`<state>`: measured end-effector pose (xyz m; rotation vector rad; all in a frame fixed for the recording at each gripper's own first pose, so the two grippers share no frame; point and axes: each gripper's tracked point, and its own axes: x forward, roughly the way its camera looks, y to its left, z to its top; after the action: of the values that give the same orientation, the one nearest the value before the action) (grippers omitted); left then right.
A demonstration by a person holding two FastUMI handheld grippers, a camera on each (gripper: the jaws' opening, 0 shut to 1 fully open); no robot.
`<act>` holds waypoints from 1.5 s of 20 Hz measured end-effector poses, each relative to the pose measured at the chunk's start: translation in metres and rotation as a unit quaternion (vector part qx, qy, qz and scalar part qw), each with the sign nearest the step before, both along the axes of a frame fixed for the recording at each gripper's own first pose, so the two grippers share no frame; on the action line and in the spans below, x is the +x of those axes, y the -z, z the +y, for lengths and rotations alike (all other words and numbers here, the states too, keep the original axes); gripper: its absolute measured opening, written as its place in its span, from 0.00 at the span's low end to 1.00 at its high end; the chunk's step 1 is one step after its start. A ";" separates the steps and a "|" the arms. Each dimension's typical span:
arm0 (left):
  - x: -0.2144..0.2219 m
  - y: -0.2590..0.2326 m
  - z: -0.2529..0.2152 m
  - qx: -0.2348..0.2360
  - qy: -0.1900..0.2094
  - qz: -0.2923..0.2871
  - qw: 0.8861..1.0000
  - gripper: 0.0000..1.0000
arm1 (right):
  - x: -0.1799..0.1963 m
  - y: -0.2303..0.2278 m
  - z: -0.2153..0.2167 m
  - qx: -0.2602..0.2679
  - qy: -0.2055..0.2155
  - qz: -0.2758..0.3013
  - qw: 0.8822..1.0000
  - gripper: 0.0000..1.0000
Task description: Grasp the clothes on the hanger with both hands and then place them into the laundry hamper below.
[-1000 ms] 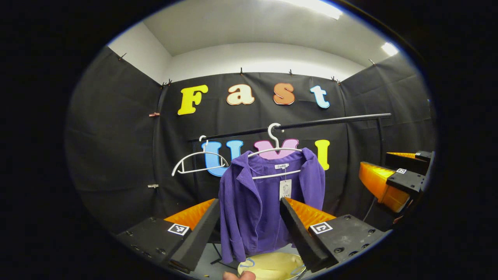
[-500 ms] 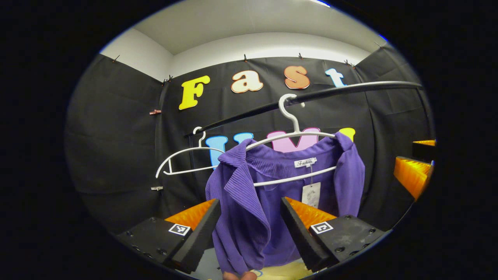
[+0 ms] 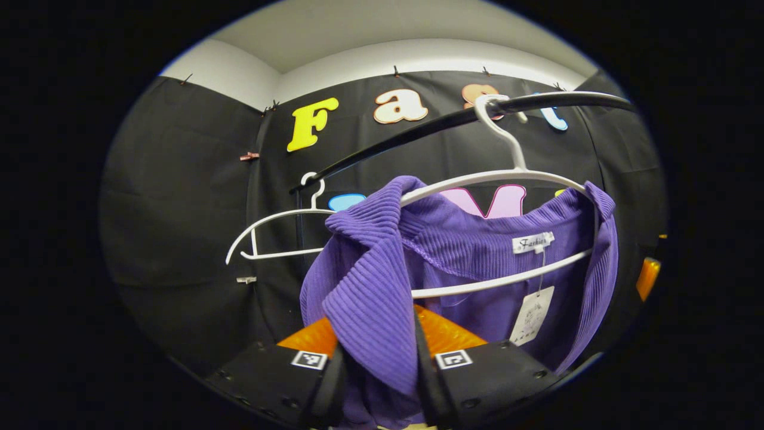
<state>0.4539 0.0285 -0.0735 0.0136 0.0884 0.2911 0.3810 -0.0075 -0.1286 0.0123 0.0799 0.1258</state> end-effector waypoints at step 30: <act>0.000 -0.005 0.034 0.030 0.034 0.004 0.999 0.06 | 0.082 -0.014 -0.026 -0.024 0.044 -0.105 0.993 0.04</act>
<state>0.4534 0.0625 -0.0684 0.0768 0.0874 0.2261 0.4628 -0.0332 -0.1146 -0.0455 -0.1287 0.0361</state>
